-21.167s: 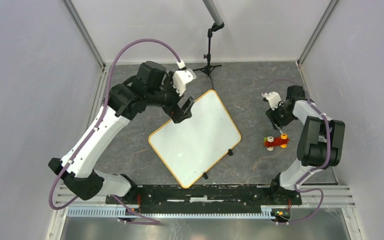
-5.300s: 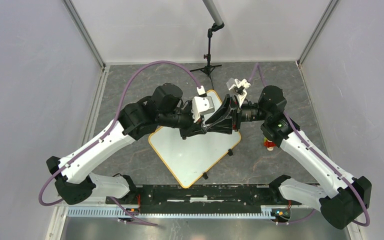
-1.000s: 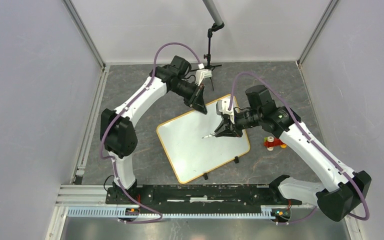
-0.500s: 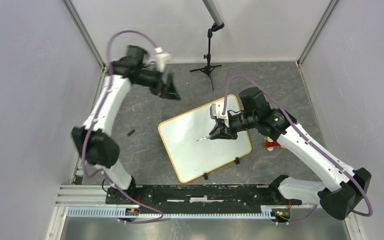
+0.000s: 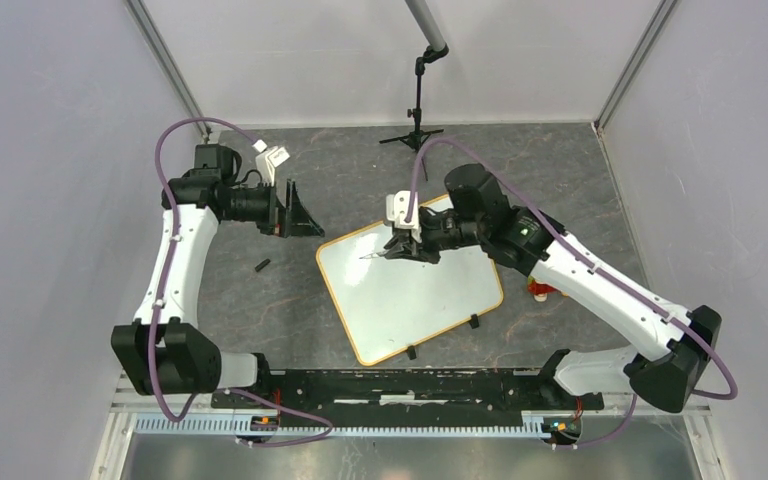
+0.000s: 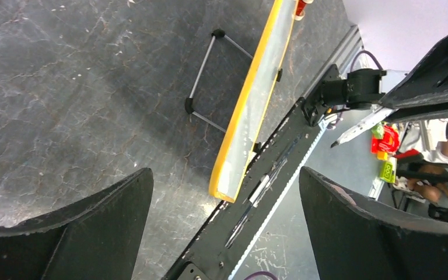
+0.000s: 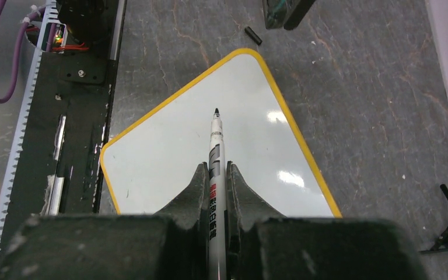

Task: Write a sentence on the whiteboard
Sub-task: Hold the whiteboard at the center of the board, then write a sentence on the whiteboard.

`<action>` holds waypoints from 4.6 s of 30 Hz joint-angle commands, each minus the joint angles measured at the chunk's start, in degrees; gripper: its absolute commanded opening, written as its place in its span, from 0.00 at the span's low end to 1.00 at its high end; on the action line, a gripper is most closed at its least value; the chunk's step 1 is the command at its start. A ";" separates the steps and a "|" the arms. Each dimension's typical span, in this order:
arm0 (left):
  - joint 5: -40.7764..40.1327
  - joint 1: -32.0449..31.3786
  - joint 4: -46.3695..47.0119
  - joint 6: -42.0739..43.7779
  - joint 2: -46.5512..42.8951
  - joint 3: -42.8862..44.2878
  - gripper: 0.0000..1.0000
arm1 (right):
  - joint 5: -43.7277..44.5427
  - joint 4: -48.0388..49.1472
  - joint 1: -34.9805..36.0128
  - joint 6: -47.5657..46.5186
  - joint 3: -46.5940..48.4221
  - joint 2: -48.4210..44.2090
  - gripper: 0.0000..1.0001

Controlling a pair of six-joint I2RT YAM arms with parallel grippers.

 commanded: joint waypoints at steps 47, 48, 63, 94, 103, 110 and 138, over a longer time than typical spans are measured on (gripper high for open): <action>5.79 -10.22 4.53 2.96 11.95 0.81 0.21 | 19.99 16.03 13.69 4.62 0.33 7.56 0.00; 5.70 -10.22 4.53 2.97 11.94 0.86 0.20 | 19.88 16.04 13.77 4.66 0.40 7.82 0.00; 4.87 -10.39 4.51 3.75 12.18 0.65 0.02 | 24.25 16.49 14.86 5.23 1.77 10.25 0.00; 4.79 -10.48 4.52 3.90 11.89 0.50 0.02 | 23.25 14.60 15.04 4.26 -9.36 6.44 0.00; 4.73 -10.49 4.53 4.05 11.98 0.47 0.02 | 22.02 14.38 16.14 3.65 -8.18 5.76 0.00; 4.87 -10.72 4.53 4.05 11.88 0.64 0.02 | 23.51 15.20 15.88 4.43 -2.31 6.85 0.00; 4.25 -10.84 4.51 4.10 11.49 0.80 0.02 | 30.70 15.03 13.56 3.84 -3.25 9.66 0.00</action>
